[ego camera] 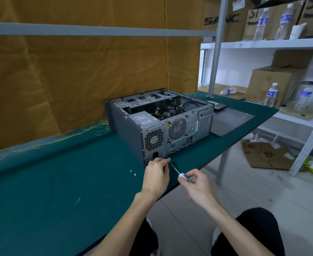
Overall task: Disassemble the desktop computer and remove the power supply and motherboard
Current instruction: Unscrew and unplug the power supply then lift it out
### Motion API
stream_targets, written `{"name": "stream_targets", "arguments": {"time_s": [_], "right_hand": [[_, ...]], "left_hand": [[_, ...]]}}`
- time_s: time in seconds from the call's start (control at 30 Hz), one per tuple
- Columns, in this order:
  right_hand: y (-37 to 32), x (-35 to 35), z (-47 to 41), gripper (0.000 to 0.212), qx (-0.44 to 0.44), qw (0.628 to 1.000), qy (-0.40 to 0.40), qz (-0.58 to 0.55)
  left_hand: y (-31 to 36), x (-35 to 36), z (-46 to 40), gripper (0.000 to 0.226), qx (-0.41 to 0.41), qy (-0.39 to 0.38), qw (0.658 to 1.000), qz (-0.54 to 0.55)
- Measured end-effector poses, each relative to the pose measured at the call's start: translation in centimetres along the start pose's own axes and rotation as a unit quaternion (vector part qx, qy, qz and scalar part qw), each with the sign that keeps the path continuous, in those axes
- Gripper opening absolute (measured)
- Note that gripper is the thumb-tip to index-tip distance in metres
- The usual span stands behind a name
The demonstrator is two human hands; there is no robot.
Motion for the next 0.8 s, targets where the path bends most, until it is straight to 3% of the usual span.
{"name": "stream_targets", "arguments": {"time_s": [0.4, 0.67, 0.8], "right_hand": [[-0.1, 0.4, -0.9, 0.026, 0.004, 1.0, -0.004, -0.006], [0.1, 0.9, -0.3, 0.027, 0.182, 0.962, -0.073, -0.191], [0.2, 0.6, -0.3, 0.029, 0.221, 0.941, -0.093, -0.237]], "left_hand": [[-0.6, 0.7, -0.3, 0.038, 0.023, 0.0, 0.999, -0.036], [-0.4, 0.8, -0.3, 0.039, 0.03, -0.003, 0.998, -0.05], [-0.3, 0.9, -0.3, 0.04, 0.034, -0.009, 0.997, -0.063]]}}
Point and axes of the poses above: each hand's wrist, its own z-axis away from the middle knuckle, its own x-axis out of the palm, y = z × x, the point moved 7 cm from there along -z, towards the middle knuckle, and after that the axes turned 10 degrees about -z, right-handed, at the moved point
